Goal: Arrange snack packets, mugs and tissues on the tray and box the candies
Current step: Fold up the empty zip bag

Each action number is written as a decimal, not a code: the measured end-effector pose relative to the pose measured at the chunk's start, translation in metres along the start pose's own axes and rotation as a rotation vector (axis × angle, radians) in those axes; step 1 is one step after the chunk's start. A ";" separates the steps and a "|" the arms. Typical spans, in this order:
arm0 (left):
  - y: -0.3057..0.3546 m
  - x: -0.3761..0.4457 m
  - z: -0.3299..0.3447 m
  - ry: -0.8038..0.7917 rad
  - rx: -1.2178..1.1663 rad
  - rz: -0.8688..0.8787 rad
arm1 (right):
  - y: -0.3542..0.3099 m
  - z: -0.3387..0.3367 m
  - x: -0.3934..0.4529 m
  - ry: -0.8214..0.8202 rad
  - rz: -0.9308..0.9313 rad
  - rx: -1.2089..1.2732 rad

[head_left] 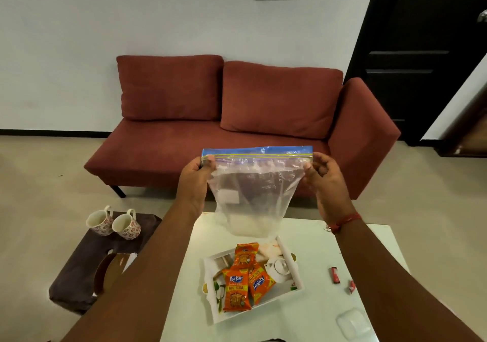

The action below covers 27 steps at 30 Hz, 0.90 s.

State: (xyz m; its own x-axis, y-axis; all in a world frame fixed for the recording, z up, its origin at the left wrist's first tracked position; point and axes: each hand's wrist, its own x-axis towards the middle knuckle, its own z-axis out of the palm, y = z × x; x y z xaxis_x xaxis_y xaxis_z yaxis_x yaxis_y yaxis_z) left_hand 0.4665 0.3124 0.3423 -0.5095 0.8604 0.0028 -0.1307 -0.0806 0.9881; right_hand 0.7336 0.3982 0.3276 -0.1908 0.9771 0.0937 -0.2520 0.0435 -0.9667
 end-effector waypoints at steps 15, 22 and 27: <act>-0.023 0.006 -0.003 -0.334 0.015 -0.356 | 0.015 0.042 0.010 0.099 0.182 0.127; -0.041 0.006 0.014 -0.045 0.288 -0.162 | 0.011 0.026 0.018 0.270 0.119 -0.247; -0.040 0.013 0.024 0.063 0.242 -0.047 | 0.007 0.013 0.018 0.281 0.100 -0.325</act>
State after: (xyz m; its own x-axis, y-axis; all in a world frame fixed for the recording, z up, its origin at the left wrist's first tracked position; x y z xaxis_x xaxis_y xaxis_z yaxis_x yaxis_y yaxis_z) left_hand 0.4851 0.3390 0.3068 -0.5607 0.8267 -0.0464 0.0479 0.0884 0.9949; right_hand 0.7160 0.4137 0.3251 0.0774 0.9966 -0.0295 0.0743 -0.0352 -0.9966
